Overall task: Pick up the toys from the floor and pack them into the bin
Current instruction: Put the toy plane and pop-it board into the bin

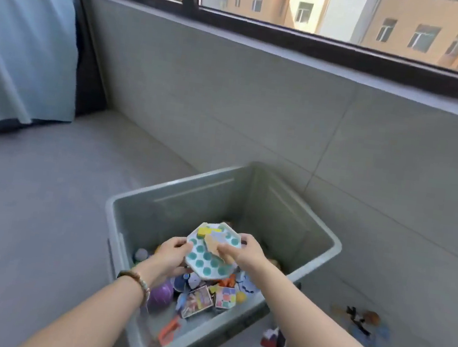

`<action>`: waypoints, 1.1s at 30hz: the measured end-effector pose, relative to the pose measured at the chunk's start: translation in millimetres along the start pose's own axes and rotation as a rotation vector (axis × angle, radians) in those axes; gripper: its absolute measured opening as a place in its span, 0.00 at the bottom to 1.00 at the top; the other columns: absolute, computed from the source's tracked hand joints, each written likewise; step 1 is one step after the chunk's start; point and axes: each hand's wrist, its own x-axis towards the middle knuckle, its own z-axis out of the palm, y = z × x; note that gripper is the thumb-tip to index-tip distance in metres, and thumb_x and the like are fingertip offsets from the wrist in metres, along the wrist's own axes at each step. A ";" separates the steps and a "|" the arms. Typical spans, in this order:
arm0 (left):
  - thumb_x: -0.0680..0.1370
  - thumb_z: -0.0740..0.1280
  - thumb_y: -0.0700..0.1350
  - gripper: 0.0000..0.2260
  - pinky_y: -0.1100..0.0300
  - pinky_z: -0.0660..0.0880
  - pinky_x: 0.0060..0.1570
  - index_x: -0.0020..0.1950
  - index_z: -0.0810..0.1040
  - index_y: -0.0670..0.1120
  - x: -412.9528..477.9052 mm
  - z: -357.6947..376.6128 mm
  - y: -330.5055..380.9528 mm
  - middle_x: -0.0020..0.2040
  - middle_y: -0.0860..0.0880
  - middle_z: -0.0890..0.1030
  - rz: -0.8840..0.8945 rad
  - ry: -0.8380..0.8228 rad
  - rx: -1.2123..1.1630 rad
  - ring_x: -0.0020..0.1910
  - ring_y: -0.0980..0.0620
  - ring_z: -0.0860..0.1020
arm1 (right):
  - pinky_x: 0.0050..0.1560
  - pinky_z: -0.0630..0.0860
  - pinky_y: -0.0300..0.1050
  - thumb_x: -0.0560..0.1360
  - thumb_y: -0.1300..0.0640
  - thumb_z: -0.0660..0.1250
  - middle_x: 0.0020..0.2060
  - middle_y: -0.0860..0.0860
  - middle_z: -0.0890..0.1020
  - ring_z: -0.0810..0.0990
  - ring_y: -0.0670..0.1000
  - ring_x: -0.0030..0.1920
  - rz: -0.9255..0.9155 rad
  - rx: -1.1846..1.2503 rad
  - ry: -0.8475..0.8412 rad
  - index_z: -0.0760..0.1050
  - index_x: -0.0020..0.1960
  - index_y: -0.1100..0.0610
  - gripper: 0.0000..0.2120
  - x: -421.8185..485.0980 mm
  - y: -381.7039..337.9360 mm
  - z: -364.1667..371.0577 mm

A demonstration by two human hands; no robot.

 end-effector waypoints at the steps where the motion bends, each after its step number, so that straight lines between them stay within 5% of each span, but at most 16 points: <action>1: 0.81 0.60 0.42 0.13 0.61 0.81 0.35 0.63 0.72 0.39 5.5 -7.3 -6.3 0.55 0.40 0.81 -0.035 -0.001 -0.002 0.45 0.48 0.81 | 0.34 0.70 0.34 0.71 0.58 0.72 0.53 0.53 0.76 0.75 0.49 0.48 0.015 -0.047 -0.010 0.68 0.60 0.60 0.22 6.3 4.2 9.4; 4: 0.81 0.60 0.43 0.13 0.64 0.79 0.32 0.64 0.72 0.39 18.0 -14.2 -18.4 0.51 0.44 0.81 -0.107 -0.029 0.005 0.43 0.53 0.79 | 0.43 0.73 0.39 0.72 0.58 0.71 0.59 0.54 0.73 0.74 0.50 0.53 0.058 -0.167 -0.029 0.64 0.66 0.59 0.27 26.0 18.9 21.6; 8: 0.81 0.61 0.43 0.22 0.56 0.72 0.58 0.74 0.61 0.42 32.1 -8.9 -25.2 0.67 0.43 0.72 -0.080 0.020 0.009 0.60 0.48 0.74 | 0.52 0.72 0.42 0.75 0.57 0.68 0.70 0.54 0.65 0.70 0.54 0.66 0.058 -0.201 -0.029 0.58 0.73 0.56 0.31 39.5 36.0 13.0; 12: 0.81 0.60 0.42 0.25 0.52 0.64 0.69 0.76 0.56 0.39 37.7 -7.8 -27.6 0.74 0.41 0.62 -0.015 0.121 0.158 0.71 0.45 0.65 | 0.60 0.69 0.45 0.75 0.58 0.67 0.71 0.54 0.65 0.68 0.54 0.68 0.023 -0.229 -0.008 0.59 0.73 0.55 0.29 38.5 39.1 -6.7; 19: 0.80 0.60 0.43 0.19 0.61 0.67 0.58 0.70 0.66 0.41 10.9 26.1 5.9 0.68 0.43 0.72 0.211 0.126 0.428 0.65 0.47 0.71 | 0.67 0.65 0.44 0.75 0.58 0.68 0.70 0.51 0.69 0.68 0.52 0.69 -0.193 -0.500 0.087 0.64 0.71 0.54 0.26 6.1 12.5 -87.5; 27: 0.80 0.61 0.47 0.15 0.59 0.72 0.56 0.66 0.71 0.46 -42.0 161.4 49.6 0.60 0.49 0.76 0.607 -0.052 0.711 0.53 0.50 0.76 | 0.66 0.66 0.48 0.74 0.54 0.69 0.69 0.52 0.68 0.68 0.53 0.68 -0.135 -0.539 0.321 0.66 0.70 0.53 0.26 -71.6 45.6 -240.4; 33: 0.80 0.61 0.51 0.19 0.57 0.69 0.63 0.69 0.68 0.48 -44.0 254.5 4.8 0.67 0.51 0.72 0.684 -0.307 1.039 0.65 0.51 0.71 | 0.67 0.64 0.48 0.73 0.51 0.70 0.70 0.52 0.68 0.66 0.53 0.70 0.034 -0.469 0.332 0.65 0.70 0.54 0.28 -102.7 132.4 -304.2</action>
